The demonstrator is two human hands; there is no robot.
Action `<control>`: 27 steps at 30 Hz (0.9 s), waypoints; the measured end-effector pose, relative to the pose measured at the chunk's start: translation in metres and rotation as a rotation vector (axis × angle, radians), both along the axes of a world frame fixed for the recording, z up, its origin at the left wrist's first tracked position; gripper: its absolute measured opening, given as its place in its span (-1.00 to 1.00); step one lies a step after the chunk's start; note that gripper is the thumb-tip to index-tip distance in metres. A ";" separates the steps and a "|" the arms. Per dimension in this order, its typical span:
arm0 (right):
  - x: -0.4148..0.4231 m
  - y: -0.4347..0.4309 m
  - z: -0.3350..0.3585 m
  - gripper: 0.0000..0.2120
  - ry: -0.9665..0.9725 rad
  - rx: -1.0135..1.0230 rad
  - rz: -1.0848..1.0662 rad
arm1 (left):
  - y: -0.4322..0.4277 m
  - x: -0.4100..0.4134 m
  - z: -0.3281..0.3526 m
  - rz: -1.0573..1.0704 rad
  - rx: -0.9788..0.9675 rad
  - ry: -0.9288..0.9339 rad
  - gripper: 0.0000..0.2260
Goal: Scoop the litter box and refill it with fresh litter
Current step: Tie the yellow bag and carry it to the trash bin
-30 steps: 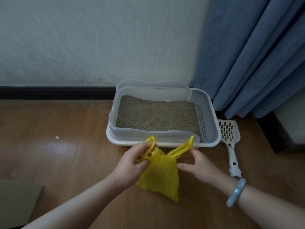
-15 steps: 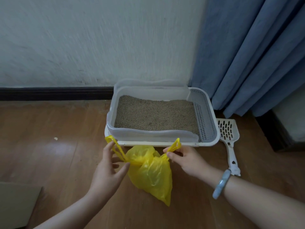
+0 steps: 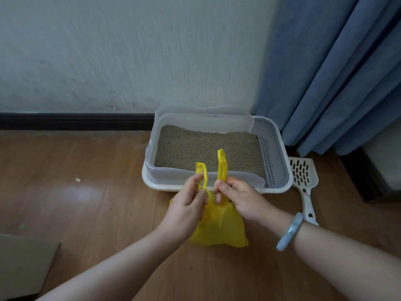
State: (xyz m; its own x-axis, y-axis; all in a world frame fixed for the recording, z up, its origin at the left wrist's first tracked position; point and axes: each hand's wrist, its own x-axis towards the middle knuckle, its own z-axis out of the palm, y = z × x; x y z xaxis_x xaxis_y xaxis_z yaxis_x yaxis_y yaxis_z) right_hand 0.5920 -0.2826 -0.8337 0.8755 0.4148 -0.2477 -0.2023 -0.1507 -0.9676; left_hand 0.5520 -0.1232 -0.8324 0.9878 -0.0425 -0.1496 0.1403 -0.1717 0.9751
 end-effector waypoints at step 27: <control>0.024 0.009 0.101 -0.59 -0.396 -0.180 0.074 | -0.009 0.034 0.111 0.139 -0.121 -0.156 -0.88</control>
